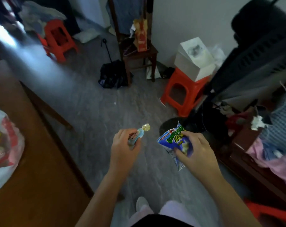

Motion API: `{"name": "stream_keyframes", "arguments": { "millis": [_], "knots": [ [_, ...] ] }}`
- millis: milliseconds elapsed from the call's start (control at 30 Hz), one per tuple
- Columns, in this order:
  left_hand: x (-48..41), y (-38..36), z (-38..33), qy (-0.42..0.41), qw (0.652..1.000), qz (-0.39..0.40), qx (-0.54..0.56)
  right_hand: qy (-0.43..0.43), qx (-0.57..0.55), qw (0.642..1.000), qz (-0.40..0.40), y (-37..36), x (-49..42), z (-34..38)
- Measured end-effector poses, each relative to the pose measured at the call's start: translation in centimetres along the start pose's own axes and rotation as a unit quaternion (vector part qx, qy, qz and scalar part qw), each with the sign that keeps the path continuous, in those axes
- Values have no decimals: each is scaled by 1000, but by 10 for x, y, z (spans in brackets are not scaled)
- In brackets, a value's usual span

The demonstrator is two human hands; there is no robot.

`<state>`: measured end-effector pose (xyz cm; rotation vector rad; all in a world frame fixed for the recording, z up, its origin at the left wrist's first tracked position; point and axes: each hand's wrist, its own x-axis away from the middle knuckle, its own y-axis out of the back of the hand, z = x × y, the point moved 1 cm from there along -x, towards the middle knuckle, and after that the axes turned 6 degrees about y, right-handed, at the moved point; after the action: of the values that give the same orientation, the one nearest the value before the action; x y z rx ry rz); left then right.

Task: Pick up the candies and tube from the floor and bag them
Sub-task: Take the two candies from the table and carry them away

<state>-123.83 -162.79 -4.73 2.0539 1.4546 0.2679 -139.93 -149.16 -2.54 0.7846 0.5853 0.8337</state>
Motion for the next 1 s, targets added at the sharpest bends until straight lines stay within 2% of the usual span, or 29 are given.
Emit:
{"name": "stream_keyframes", "arguments": {
  "millis": [133, 233, 467, 667, 800, 1000],
  "knots": [
    [-36, -1, 5, 34, 999, -31, -9, 40, -18, 998, 40, -22, -72, 1],
    [-66, 8, 7, 70, 993, -88, -36, 101, -35, 990, 88, -38, -131, 12],
    [-97, 47, 23, 192, 952, -231, -68, 207, -94, 958, 172, -86, -228, 66],
    [-101, 91, 60, 269, 902, -322, -101, 282, -100, 917, 265, -146, -261, 124],
    [-117, 131, 100, 300, 870, -373, -118, 351, -101, 876, 316, -197, -277, 180],
    [-117, 208, 158, 373, 783, -479, -134, 467, -97, 801, 362, -273, -290, 300]
  ]
}}
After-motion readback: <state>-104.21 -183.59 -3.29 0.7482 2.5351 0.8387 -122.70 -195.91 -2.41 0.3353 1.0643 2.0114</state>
